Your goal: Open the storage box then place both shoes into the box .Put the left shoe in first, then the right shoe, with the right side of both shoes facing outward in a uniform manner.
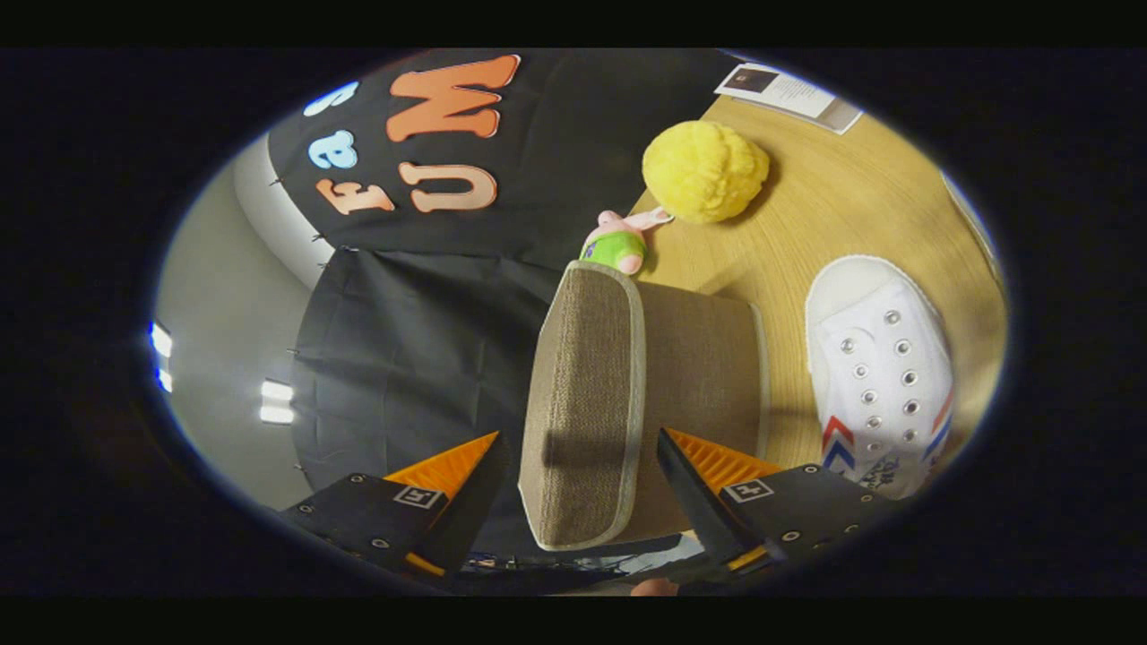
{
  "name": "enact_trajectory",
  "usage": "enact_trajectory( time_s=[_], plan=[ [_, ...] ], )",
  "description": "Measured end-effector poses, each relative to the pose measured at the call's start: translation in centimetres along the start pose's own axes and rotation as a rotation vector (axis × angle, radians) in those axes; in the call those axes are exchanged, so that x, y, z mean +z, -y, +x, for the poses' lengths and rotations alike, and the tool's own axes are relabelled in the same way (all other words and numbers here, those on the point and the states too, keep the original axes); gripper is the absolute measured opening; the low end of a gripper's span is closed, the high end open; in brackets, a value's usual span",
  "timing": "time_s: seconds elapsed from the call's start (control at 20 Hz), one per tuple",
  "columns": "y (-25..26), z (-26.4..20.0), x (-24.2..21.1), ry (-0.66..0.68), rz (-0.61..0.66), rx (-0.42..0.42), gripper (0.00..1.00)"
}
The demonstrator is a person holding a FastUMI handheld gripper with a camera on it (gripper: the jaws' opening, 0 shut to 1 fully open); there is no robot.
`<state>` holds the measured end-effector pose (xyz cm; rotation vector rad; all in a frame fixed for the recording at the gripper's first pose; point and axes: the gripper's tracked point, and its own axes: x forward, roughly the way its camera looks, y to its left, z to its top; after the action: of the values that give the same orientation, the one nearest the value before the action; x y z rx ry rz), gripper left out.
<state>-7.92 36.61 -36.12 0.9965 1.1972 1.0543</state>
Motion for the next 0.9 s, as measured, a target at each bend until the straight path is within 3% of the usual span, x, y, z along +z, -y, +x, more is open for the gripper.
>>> enact_trajectory(
  time_s=[0.3,0.5,0.65,0.9],
  plan=[
    [-1.8,0.0,0.1,0.012,0.055,0.074,0.96],
    [-2.3,-1.1,0.5,0.071,0.053,0.074,0.93],
    [-4.8,-2.1,1.2,0.134,0.052,0.126,0.85],
    [-5.5,-1.2,1.1,0.173,0.034,0.107,0.64]
  ],
)
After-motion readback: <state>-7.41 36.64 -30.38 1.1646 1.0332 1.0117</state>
